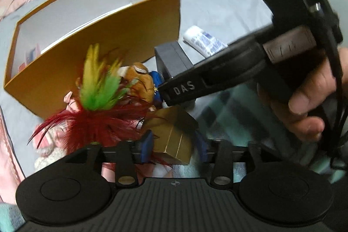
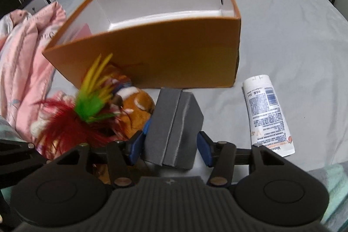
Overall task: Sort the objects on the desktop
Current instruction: 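Grasp the tan box with the left gripper while the right gripper grasps the black box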
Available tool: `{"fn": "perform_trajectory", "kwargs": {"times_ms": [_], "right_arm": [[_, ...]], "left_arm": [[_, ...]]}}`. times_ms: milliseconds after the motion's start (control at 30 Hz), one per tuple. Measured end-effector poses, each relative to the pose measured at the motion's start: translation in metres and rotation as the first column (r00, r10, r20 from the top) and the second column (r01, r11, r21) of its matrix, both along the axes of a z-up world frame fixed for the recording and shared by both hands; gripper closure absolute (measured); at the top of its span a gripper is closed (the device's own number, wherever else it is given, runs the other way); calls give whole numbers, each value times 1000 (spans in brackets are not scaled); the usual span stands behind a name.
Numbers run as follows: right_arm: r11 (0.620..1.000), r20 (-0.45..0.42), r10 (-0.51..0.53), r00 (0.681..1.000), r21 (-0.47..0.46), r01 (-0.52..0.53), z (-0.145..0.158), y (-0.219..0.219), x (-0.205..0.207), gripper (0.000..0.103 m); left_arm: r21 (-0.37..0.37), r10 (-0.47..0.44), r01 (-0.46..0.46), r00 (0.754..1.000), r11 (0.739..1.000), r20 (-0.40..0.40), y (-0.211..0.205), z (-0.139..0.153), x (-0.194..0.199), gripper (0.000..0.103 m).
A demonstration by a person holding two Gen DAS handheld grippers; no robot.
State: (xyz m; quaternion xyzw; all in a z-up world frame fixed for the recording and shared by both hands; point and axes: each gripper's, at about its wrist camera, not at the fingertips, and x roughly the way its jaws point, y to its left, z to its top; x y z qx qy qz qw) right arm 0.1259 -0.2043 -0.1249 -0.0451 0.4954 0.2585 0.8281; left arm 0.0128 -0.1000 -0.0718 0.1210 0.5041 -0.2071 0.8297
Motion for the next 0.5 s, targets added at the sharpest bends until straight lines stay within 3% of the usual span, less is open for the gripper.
{"fn": "perform_trajectory", "kwargs": {"times_ms": [167,267,400,500], "right_arm": [[1000,6,-22,1000,-15,22,5,-15,2,66],[999,29,-21,999,-31,22,9,-27,2,65],[999,-26,-36,999,14,37,1,-40,7,65],[999,-21,-30,999,16,30,0,-38,6,65]], "left_arm": [[126,-69,68,998,990,4,-16,-12,-6,46],[210,-115,110,993,972,14,-26,-21,-11,43],[330,-192,167,980,929,45,-40,-32,-19,43],[332,-171,150,985,931,34,-38,-33,-14,43]]}}
